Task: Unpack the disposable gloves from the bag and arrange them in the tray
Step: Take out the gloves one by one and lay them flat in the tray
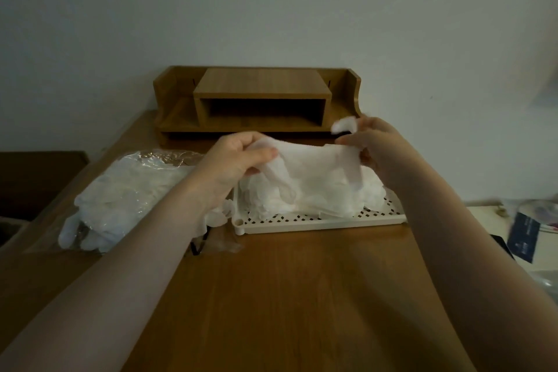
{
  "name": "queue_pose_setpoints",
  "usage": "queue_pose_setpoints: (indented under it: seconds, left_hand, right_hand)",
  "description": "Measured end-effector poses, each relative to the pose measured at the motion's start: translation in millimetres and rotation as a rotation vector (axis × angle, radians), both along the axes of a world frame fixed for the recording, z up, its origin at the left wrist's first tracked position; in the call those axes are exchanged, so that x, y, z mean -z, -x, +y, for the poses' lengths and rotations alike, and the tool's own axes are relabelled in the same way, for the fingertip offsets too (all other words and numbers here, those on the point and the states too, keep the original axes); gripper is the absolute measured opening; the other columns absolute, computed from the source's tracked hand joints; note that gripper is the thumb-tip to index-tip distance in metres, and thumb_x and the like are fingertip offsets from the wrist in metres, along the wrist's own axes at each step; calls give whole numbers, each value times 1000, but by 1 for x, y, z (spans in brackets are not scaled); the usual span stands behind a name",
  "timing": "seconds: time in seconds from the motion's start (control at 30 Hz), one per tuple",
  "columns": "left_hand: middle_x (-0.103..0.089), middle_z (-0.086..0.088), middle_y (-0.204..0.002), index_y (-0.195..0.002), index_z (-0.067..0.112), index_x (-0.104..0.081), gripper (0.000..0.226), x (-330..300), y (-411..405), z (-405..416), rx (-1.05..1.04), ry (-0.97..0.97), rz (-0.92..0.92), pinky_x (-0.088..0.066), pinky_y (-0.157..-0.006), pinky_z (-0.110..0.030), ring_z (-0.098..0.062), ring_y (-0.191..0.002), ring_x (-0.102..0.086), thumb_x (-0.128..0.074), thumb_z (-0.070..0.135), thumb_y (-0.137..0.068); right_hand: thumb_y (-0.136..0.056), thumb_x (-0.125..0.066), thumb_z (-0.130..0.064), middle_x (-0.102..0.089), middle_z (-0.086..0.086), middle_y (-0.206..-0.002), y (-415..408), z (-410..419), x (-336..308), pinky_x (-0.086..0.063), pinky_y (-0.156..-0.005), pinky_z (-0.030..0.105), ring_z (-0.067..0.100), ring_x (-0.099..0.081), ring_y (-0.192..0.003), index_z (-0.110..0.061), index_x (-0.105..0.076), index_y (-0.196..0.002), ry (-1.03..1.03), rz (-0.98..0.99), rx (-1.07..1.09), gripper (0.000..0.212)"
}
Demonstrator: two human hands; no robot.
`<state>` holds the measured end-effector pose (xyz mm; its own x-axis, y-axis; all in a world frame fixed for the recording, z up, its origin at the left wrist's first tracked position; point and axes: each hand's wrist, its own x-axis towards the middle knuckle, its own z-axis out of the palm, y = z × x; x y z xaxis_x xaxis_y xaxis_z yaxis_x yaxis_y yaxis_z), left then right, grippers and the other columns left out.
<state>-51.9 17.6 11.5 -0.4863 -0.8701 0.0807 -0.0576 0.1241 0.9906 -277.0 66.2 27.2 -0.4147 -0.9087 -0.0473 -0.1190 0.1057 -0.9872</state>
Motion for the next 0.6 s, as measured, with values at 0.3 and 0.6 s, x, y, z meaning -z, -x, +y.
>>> queue_pose_setpoints:
  seconds: [0.3,0.6]
  left_hand:
    - [-57,-2,-78,-79,9,-54,8,-32,9,14,392,-64,14,-48,-63,-24,-14,-71,-57,-50,14,-75]
    - [-63,-1,-78,-85,11,-59,18,-38,-1,10,290,-119,-79,-52,-58,-22,-12,-69,-63,-47,-2,-89]
  right_hand:
    - [-91,-52,-34,-64,-6,-114,-33,15,-19,-48,-90,27,10,-60,-107,-21,-61,-117,241,358,-603,31]
    - [-84,-61,-13,-65,13,-85,4,14,-7,-52,-65,25,22,-64,-74,4,-64,-91,15,204,-935,19]
